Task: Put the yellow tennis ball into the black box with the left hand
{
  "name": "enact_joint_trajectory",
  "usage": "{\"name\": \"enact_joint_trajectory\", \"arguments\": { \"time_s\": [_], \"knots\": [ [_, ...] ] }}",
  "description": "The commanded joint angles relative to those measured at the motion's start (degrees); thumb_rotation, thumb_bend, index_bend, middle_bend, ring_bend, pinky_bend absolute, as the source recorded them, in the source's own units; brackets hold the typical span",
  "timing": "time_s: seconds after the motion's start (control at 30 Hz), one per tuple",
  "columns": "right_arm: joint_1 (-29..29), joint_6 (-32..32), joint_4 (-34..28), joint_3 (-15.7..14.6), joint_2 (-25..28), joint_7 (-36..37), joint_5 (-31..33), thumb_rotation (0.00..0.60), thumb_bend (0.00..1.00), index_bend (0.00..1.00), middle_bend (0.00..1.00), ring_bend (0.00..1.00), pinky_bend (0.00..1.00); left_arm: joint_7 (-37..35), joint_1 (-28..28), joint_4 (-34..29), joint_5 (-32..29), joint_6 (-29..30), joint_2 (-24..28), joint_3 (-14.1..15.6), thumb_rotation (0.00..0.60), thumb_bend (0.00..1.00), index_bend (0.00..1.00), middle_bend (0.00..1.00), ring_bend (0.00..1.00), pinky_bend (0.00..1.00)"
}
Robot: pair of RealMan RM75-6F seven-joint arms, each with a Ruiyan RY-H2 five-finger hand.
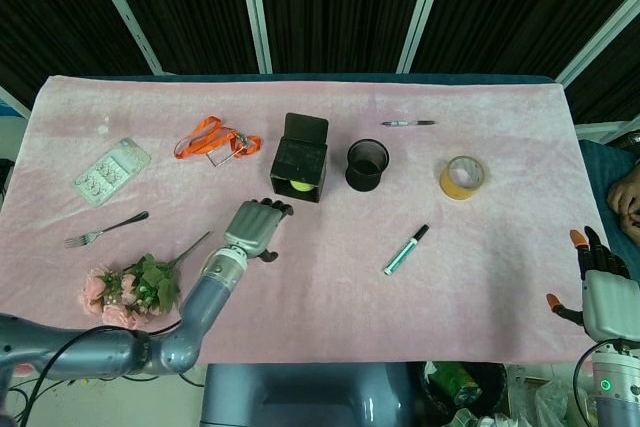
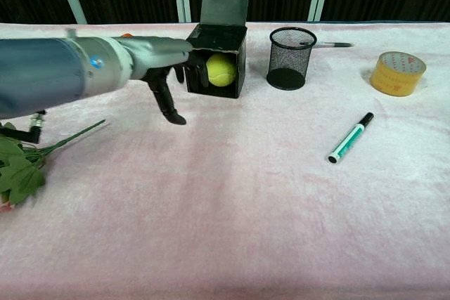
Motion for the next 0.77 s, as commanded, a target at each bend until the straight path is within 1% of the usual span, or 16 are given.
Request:
{"name": "enact_joint_trajectory", "arguments": {
  "time_s": [0.03, 0.1, 0.2, 0.23, 0.3, 0.33, 0.43, 0.53, 0.67, 0.77],
  "knots": [
    [0.01, 0.01, 0.08, 0.00, 0.06, 0.09, -0.11, 0.600, 0.10, 0.08, 0.00, 0.12, 0.16, -10.53, 9.59, -12.28, 11.41, 6.20, 12.02, 2.48, 0.600, 0.13, 0.17, 0.13, 0.06, 0.18],
    [0.02, 0.04, 0.14, -0.04, 0.10, 0.17, -0.31, 0.600, 0.10, 0.08, 0.00, 0.12, 0.16, -13.87, 12.89, -15.07, 15.71, 8.32, 15.68, 3.73, 0.600, 0.13, 0.17, 0.12, 0.04, 0.15],
    [0.05, 0.01, 0.16, -0.22, 0.22, 0.32, -0.79, 0.600, 0.10, 0.08, 0.00, 0.11, 0.16, -17.27, 16.72, -17.69, 19.86, 10.72, 19.55, 5.71, 0.600, 0.10, 0.17, 0.12, 0.04, 0.14],
    [0.09, 0.10, 0.27, -0.37, 0.32, 0.41, -1.37, 0.600, 0.10, 0.08, 0.00, 0.11, 0.16, -19.93, 19.51, -19.04, 23.21, 12.13, 22.07, 7.58, 0.600, 0.10, 0.17, 0.11, 0.04, 0.14],
    [0.10, 0.39, 0.61, -0.59, 0.35, 0.66, -2.35, 0.600, 0.10, 0.08, 0.00, 0.11, 0.16, -24.56, 23.51, -19.37, 29.27, 13.60, 25.46, 10.87, 0.600, 0.10, 0.17, 0.11, 0.04, 0.14],
    [0.10, 0.48, 0.72, -0.67, 0.34, 0.75, -2.65, 0.600, 0.10, 0.08, 0.00, 0.11, 0.16, -26.10, 24.62, -19.06, 31.00, 14.06, 26.24, 11.75, 0.600, 0.10, 0.17, 0.11, 0.04, 0.14],
    [0.06, 0.80, 1.07, -0.95, 0.26, 1.08, -3.65, 0.600, 0.10, 0.08, 0.00, 0.11, 0.16, -33.38, 30.11, -15.68, 36.62, 17.68, 28.40, 15.13, 0.600, 0.10, 0.17, 0.11, 0.04, 0.13],
    [-0.01, 1.03, 1.26, -0.92, 0.17, 1.17, -3.79, 0.600, 0.10, 0.08, 0.00, 0.11, 0.16, -39.79, 33.91, -10.89, 41.95, 20.43, 28.12, 17.57, 0.600, 0.10, 0.17, 0.12, 0.04, 0.12],
    [-0.09, 1.32, 1.37, -0.66, 0.01, 1.17, -3.53, 0.600, 0.10, 0.08, 0.00, 0.11, 0.16, -46.87, 37.04, -5.07, 46.30, 22.10, 26.98, 19.43, 0.600, 0.10, 0.17, 0.12, 0.04, 0.11],
    [-0.11, 1.49, 1.43, -0.58, -0.11, 1.09, -3.54, 0.600, 0.10, 0.08, 0.00, 0.11, 0.16, -50.23, 38.36, -1.95, 47.58, 22.79, 26.19, 19.70, 0.600, 0.10, 0.17, 0.11, 0.04, 0.10]
  ]
}}
